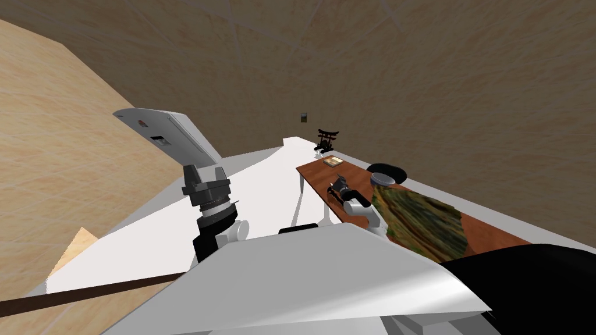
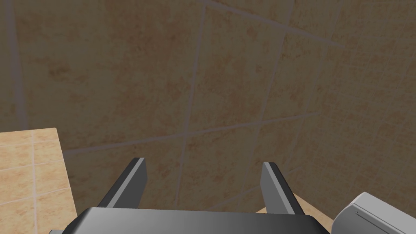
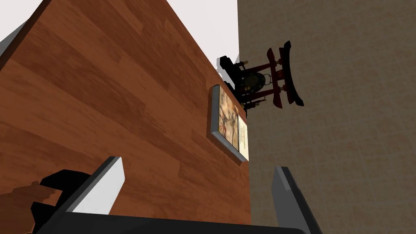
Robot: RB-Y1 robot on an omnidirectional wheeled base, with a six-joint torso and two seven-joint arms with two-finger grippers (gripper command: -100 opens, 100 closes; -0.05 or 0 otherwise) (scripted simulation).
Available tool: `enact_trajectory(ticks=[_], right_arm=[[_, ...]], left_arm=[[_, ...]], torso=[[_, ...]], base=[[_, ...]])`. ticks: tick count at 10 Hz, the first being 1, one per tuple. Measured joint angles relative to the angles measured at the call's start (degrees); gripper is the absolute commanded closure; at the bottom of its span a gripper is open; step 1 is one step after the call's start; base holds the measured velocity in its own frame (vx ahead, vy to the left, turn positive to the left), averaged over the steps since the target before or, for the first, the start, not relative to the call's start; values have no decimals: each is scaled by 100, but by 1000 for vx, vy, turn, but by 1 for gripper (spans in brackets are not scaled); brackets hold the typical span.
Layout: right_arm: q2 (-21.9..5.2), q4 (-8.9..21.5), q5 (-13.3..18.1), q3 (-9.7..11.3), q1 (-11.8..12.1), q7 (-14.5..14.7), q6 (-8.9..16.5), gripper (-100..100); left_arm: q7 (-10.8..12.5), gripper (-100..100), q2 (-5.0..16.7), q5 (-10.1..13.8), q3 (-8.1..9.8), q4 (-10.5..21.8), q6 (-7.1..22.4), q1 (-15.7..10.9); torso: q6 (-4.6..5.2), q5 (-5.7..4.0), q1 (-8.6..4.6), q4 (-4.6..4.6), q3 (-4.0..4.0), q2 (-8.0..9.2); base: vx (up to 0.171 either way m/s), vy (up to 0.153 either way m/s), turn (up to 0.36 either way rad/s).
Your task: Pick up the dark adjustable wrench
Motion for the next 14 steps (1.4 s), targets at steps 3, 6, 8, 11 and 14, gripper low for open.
enact_trajectory(ticks=[3, 6, 8, 11, 14], right_arm=[[-74, 206, -131, -83, -30, -169, 466, -100], [-266, 573, -372, -203, -128, -364, 905, -100], [-244, 640, -367, -234, -171, -429, 1170, -100], [-347, 918, -527, -342, -242, -595, 1577, -100], [-401, 1062, -593, -428, -328, -742, 2042, -100]], left_arm=[[0, 0, 0, 0, 0, 0, 0, 0], [0, 0, 0, 0, 0, 0, 0, 0], [0, 0, 0, 0, 0, 0, 0, 0], [0, 0, 0, 0, 0, 0, 0, 0], [0, 0, 0, 0, 0, 0, 0, 0]], torso=[[0, -1, -3, -1, -2, -2], [0, 0, -2, -1, -3, -4], [-1, -1, -2, 1, 4, 8], [0, 0, 0, 0, 0, 0], [0, -2, -7, 1, 3, 5]], base=[[55, 6, -12], [52, 12, -11], [22, 7, -6], [45, 13, -11], [32, -1, -7]])
